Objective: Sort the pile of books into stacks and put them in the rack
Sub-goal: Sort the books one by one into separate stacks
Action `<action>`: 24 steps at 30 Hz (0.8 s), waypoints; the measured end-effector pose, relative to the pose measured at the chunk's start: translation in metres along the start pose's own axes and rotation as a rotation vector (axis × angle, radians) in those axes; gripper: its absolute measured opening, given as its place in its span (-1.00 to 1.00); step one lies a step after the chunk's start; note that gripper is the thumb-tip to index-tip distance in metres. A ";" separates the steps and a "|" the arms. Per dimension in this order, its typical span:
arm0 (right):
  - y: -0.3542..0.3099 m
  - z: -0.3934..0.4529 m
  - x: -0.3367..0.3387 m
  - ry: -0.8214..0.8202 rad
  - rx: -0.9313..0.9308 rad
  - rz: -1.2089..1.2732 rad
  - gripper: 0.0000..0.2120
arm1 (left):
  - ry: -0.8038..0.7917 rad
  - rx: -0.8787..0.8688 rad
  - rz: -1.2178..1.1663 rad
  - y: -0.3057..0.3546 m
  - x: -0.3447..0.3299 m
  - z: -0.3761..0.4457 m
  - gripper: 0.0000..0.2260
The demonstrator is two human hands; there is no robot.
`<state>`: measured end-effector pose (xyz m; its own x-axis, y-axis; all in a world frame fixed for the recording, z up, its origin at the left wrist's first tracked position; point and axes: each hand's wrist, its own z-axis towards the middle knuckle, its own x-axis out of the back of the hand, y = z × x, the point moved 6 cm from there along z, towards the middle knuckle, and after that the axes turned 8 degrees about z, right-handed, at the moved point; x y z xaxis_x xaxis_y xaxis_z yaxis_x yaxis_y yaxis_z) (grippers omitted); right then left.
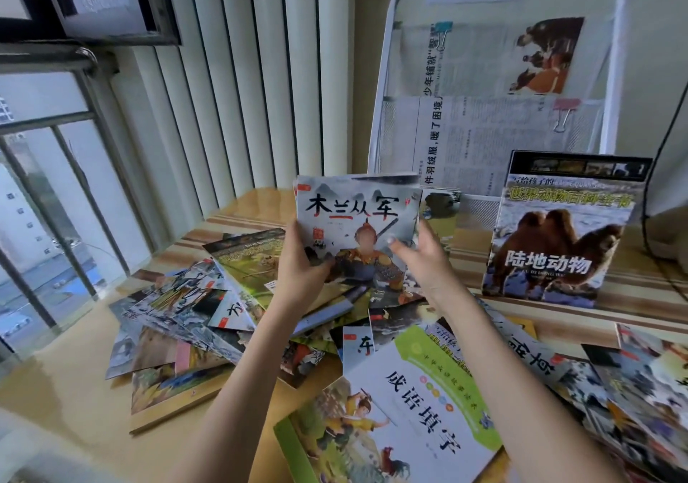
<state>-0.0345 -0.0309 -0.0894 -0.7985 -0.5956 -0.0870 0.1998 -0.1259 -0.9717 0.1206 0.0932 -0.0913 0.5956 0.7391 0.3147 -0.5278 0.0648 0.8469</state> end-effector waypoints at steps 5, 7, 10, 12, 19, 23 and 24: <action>0.016 -0.004 0.015 0.039 -0.043 -0.191 -0.62 | -0.099 0.024 0.104 -0.004 -0.025 -0.004 -0.17; 0.033 -0.009 0.026 0.019 -0.121 -0.326 -0.46 | -0.128 0.024 0.151 -0.009 -0.035 -0.012 -0.16; 0.025 -0.005 0.046 0.101 -0.031 -0.453 -0.71 | -0.120 -0.012 0.119 0.002 -0.047 -0.007 -0.24; 0.005 0.002 0.060 0.198 0.067 -0.490 -0.81 | -0.108 -0.045 0.118 0.018 -0.057 0.005 -0.24; 0.027 0.000 0.097 0.255 -0.055 -1.045 -0.78 | -0.429 0.144 0.306 -0.004 -0.122 -0.002 -0.19; 0.045 -0.007 0.100 0.342 -0.054 -1.149 -0.80 | -0.460 0.105 0.399 -0.017 -0.133 -0.008 -0.24; 0.045 -0.005 0.100 0.358 -0.032 -1.122 -0.81 | -0.415 0.128 0.357 -0.017 -0.130 -0.007 -0.26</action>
<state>-0.1085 -0.0923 -0.1430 -0.6333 0.0936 0.7682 -0.7263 -0.4146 -0.5483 0.0481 0.0011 -0.1495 0.5954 0.3723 0.7119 -0.6784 -0.2418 0.6938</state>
